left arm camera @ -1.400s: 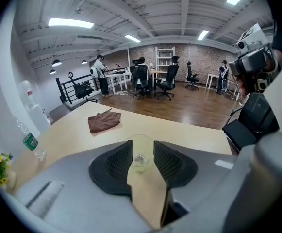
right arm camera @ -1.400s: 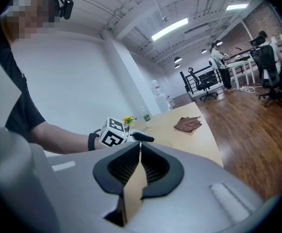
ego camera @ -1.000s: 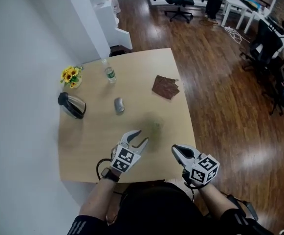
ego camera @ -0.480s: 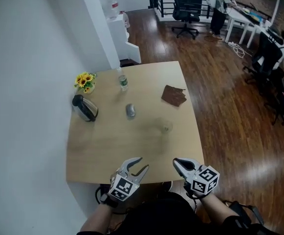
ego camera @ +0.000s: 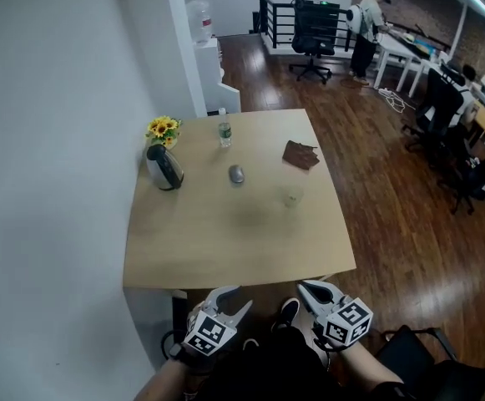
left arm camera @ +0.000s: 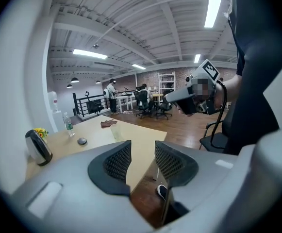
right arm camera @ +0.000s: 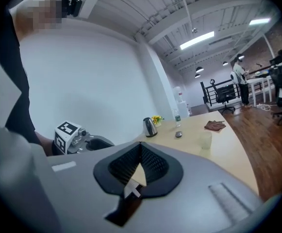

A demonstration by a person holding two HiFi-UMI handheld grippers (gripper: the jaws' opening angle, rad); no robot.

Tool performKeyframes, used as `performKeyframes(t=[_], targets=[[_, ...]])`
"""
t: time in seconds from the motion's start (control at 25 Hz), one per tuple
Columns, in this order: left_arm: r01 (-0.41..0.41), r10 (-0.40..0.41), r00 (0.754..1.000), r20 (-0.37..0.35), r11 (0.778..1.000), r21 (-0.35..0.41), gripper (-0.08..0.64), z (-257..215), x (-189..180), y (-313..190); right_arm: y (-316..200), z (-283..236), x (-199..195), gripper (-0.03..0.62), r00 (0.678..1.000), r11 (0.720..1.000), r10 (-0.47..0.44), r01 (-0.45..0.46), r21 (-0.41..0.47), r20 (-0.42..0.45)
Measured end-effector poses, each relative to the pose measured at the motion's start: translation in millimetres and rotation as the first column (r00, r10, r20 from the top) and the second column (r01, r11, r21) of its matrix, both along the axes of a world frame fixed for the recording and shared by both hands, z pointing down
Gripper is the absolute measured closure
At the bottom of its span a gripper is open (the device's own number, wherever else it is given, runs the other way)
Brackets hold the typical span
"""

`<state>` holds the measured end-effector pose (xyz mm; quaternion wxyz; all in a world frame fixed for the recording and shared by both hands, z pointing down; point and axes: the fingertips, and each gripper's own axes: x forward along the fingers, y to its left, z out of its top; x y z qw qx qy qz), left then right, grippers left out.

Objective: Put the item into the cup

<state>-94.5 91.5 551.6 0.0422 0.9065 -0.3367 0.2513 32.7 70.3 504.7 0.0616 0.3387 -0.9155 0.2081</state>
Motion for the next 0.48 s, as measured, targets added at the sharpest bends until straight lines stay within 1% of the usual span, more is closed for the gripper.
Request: performKeyframes(t=[0.16, 0.28, 0.48], targets=[[-0.010, 0.010, 1.000, -0.014, 1.000, 0.019, 0.413, -1.9, -6.0, 38.4, 45.4, -6.3, -14.8, 0.584, 1.000, 1.000, -0.017, 0.017, 0.018, -0.026], [-0.014, 0.014, 1.000, -0.027, 1.000, 0.028, 0.413, -7.6, -3.5, 59.0, 69.7, -14.5, -16.3, 0.584, 0.998, 0.998, -0.038, 0.040, 0.040, -0.046], [0.048, -0.045, 0.997, -0.060, 0.998, 0.046, 0.413, -17.4, -4.3, 69.3, 84.4, -21.3, -13.0, 0.584, 0.996, 0.996, -0.070, 0.073, 0.051, -0.062]])
